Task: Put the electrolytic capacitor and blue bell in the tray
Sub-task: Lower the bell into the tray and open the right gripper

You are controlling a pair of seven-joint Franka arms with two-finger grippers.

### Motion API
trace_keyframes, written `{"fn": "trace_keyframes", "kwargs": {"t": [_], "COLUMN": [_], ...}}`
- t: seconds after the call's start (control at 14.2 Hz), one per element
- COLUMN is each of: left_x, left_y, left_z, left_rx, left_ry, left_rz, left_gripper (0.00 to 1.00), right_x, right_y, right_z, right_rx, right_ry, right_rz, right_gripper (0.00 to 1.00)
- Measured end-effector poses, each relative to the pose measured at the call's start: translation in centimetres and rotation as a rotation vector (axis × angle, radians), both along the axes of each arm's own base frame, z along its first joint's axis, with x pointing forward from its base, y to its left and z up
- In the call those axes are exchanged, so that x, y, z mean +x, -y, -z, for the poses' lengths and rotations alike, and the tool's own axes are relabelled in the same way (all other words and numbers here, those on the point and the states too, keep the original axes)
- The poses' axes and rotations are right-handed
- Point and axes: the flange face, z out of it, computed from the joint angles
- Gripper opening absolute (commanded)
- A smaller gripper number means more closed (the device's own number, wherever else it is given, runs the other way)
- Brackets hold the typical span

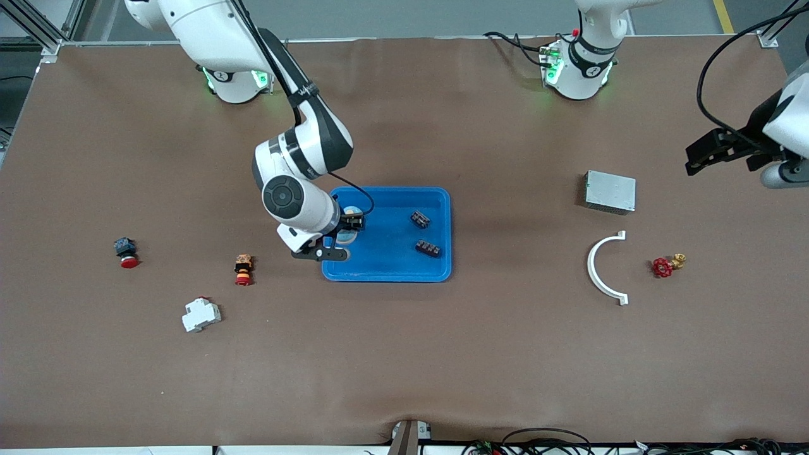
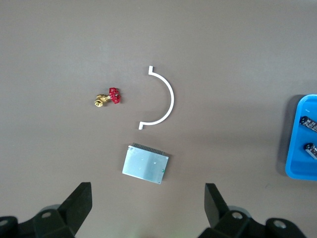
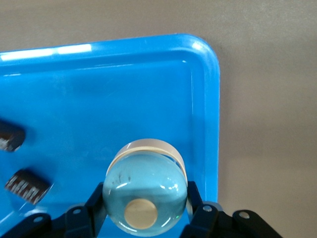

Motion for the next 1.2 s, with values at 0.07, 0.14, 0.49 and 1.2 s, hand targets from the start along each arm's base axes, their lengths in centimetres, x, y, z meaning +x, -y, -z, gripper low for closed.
{"fn": "trace_keyframes", "kwargs": {"t": [0.07,0.14,0.49,1.2], "left_x": [-0.5,-1.1,-2.8,-2.7], "left_y": [0.2,0.3,0.6,1.4], "left_z": [-0.1,-0.1,-1.0,-0.6], "left_rx": [0.004,0.006,0.012,0.011], "left_ry": [-0.006,-0.015,-0.007,-0.003], "left_rz": [0.004,0.005,0.008,0.024], "left_gripper": [1.00,1.00,1.00,1.00], "right_x": [0.2,0.4,0.7,1.2], "right_y": [0.1,0.1,0.1,0.0], "right_z": [1.0,1.8,5.0,6.3], "right_rx": [-0.003,-0.004,-0.022,-0.018], "right_ry": [0.009,0.020,0.047,0.090], "right_rz": [0.005,0.009,0.008,0.013], "right_gripper": [0.11,0.12,0.14,0.84]}}
